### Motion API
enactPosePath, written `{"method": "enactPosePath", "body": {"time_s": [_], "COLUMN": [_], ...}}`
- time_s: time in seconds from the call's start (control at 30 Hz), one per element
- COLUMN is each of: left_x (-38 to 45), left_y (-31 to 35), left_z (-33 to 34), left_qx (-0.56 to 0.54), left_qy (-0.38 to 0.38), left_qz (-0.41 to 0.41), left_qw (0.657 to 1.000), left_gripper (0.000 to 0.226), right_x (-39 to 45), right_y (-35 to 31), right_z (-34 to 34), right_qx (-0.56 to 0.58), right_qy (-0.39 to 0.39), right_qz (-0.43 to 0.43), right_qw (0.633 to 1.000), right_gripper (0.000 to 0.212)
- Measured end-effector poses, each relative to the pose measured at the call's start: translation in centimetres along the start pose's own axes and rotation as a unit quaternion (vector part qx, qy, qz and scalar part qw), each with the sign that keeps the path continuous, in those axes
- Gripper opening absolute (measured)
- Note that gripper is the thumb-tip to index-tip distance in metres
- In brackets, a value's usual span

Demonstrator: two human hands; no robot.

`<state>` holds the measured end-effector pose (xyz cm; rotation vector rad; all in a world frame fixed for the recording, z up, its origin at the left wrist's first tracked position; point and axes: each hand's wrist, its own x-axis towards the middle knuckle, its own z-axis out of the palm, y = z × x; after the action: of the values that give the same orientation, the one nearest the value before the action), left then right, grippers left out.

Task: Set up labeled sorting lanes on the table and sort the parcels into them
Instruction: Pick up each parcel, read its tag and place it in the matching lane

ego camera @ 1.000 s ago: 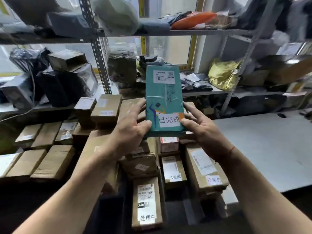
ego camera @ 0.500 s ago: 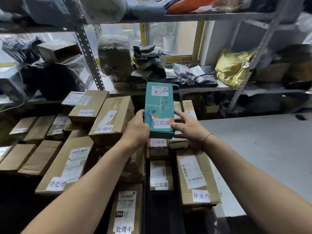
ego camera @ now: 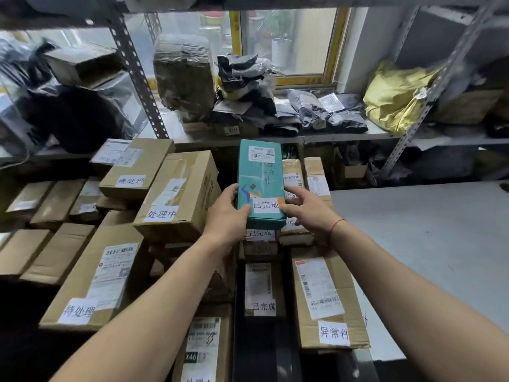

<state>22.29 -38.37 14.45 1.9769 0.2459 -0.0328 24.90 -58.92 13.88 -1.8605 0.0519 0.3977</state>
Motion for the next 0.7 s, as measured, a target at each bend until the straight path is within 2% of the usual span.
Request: {"method": "enactPosePath", "body": {"time_s": [0.13, 0.2, 0.23, 0.27, 0.3, 0.33, 0.37, 0.4, 0.53, 0.7], "left_x": [-0.1, 0.1, 0.3, 0.4, 0.5, 0.6, 0.6, 0.8, 1.2, 1.0], "left_y": [0.1, 0.1, 0.1, -0.1, -0.2, -0.4, -0.5, -0.8, -1.6, -2.1], "left_z": [0.5, 0.5, 0.6, 0.6, 0.7, 0.7, 0.8, 0.9, 1.2, 2.2], "left_qx": [-0.109, -0.114, -0.101, -0.081, -0.061, -0.043, -0.030, -0.019, 0.037, 0.094], "left_qy": [0.028, 0.052, 0.063, 0.073, 0.079, 0.084, 0.085, 0.086, 0.091, 0.090], "left_qz": [-0.035, -0.046, -0.047, -0.046, -0.043, -0.042, -0.045, -0.048, -0.057, -0.064], "left_qw": [0.993, 0.991, 0.992, 0.993, 0.994, 0.995, 0.995, 0.995, 0.993, 0.989], "left_gripper": [0.048, 0.043, 0.041, 0.040, 0.038, 0.036, 0.036, 0.037, 0.036, 0.034], "right_x": [0.1, 0.0, 0.1, 0.1, 0.2, 0.3, 0.5, 0.4, -0.3, -0.2], "right_y": [0.6, 1.2, 1.6, 2.1, 2.7, 3.4, 4.1, 4.6, 6.0, 6.3], "right_z": [-0.6, -1.0, -1.3, -1.5, -1.6, -1.7, -1.9, -2.1, -3.3, -3.8], "right_qx": [-0.021, -0.107, -0.200, -0.340, -0.473, -0.563, -0.603, -0.609, -0.551, -0.542], "right_qy": [0.005, 0.020, 0.015, 0.003, -0.006, -0.013, -0.016, -0.012, 0.004, -0.006], "right_qz": [-0.026, -0.051, -0.063, -0.073, -0.079, -0.080, -0.076, -0.072, -0.069, -0.066], "right_qw": [0.999, 0.993, 0.978, 0.938, 0.878, 0.822, 0.794, 0.790, 0.831, 0.837], "right_gripper": [0.060, 0.070, 0.076, 0.081, 0.085, 0.087, 0.087, 0.085, 0.079, 0.081]}}
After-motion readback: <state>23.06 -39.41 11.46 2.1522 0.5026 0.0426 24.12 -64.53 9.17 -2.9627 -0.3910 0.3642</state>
